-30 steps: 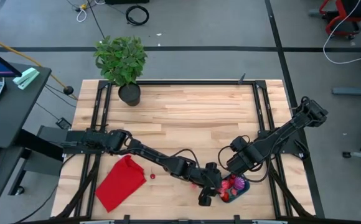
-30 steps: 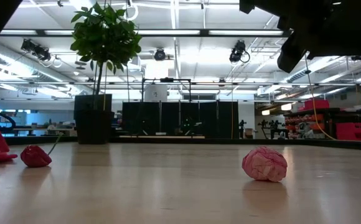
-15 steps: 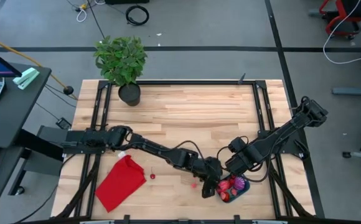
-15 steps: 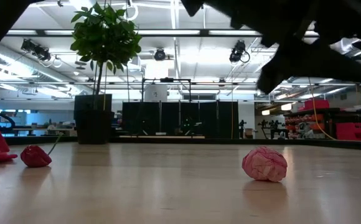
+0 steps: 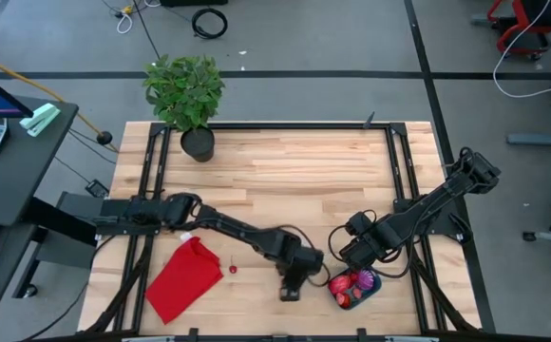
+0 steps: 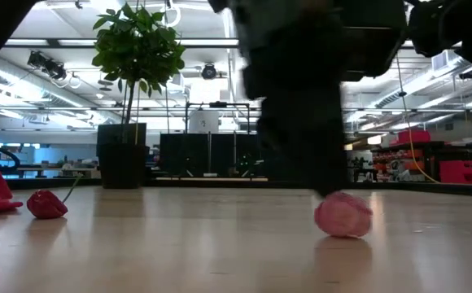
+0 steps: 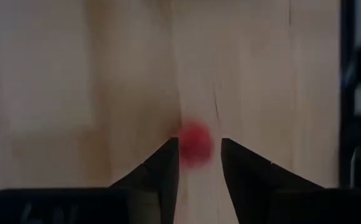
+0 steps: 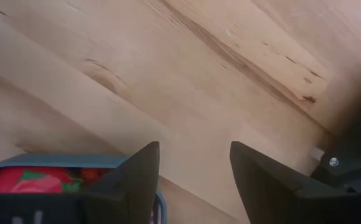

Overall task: Pick and placing Produce into tupperware
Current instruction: Put the cherry into the bin

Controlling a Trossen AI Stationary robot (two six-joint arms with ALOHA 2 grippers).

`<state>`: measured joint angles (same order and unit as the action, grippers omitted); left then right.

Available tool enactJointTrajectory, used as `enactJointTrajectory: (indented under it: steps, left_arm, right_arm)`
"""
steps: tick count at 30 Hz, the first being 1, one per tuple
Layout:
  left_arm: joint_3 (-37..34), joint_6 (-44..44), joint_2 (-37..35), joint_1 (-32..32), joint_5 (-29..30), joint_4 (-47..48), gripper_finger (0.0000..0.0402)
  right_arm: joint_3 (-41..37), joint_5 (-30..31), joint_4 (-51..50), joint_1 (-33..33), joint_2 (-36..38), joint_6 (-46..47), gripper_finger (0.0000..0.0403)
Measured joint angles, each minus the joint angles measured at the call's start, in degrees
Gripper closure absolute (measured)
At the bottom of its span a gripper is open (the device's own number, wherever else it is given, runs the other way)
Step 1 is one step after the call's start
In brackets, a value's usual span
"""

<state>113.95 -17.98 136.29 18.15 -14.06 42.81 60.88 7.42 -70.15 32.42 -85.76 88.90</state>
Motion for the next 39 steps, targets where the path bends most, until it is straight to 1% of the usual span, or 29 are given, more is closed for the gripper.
enactJointTrajectory:
  steps: [2,7,10,12,15,18,21,24,27,29,35,39]
  left_arm:
    - [0.0,2.94,0.0,0.96,1.06,3.47,0.0272]
    - [0.0,8.08,0.0,2.71,8.34,6.79,0.0244]
    - [0.0,8.17,0.0,2.69,9.71,9.81,0.0222]
    - [0.0,8.15,0.0,2.6,9.79,13.53,0.0209]
    - [0.0,7.78,0.0,2.52,9.79,21.24,0.0195]
    - [0.0,6.6,0.0,2.54,9.79,29.12,0.0189]
    - [0.0,6.61,0.0,2.7,9.79,35.6,0.0194]
    - [0.0,6.61,0.0,3.03,11.13,42.07,0.0205]
    - [0.0,6.62,0.0,3.54,13.02,46.81,0.0216]
    - [0.0,6.62,0.0,3.88,13.32,47.11,0.0221]
    - [0.0,6.56,-1.91,5.49,13.11,47.19,0.0229]
    - [-0.05,5.91,-5.2,6.18,13.19,47.21,0.0225]
  right_arm:
    - [0.0,0.04,0.0,0.0,0.0,0.0,0.0197]
    - [0.0,2.08,0.01,0.0,0.0,-0.06,0.0197]
    - [0.0,2.71,0.97,0.0,0.0,-0.68,0.0197]
    - [0.0,2.74,3.83,0.0,0.0,-2.43,0.0197]
    - [0.0,2.75,12.98,0.0,0.0,-6.82,0.0197]
    - [0.0,3.63,26.42,0.0,0.0,-14.05,0.0197]
    - [0.0,5.08,39.5,0.0,0.0,-22.35,0.0197]
    - [0.0,7.88,46.41,-0.02,0.0,-27.86,0.0197]
    - [0.0,10.98,46.9,-0.05,0.0,-27.65,0.0197]
    - [0.0,12.14,46.38,-0.07,0.0,-25.86,0.0197]
    - [0.0,12.22,46.42,0.2,0.0,-22.58,0.0197]
    - [0.0,12.23,46.41,0.64,0.0,-22.32,0.0197]
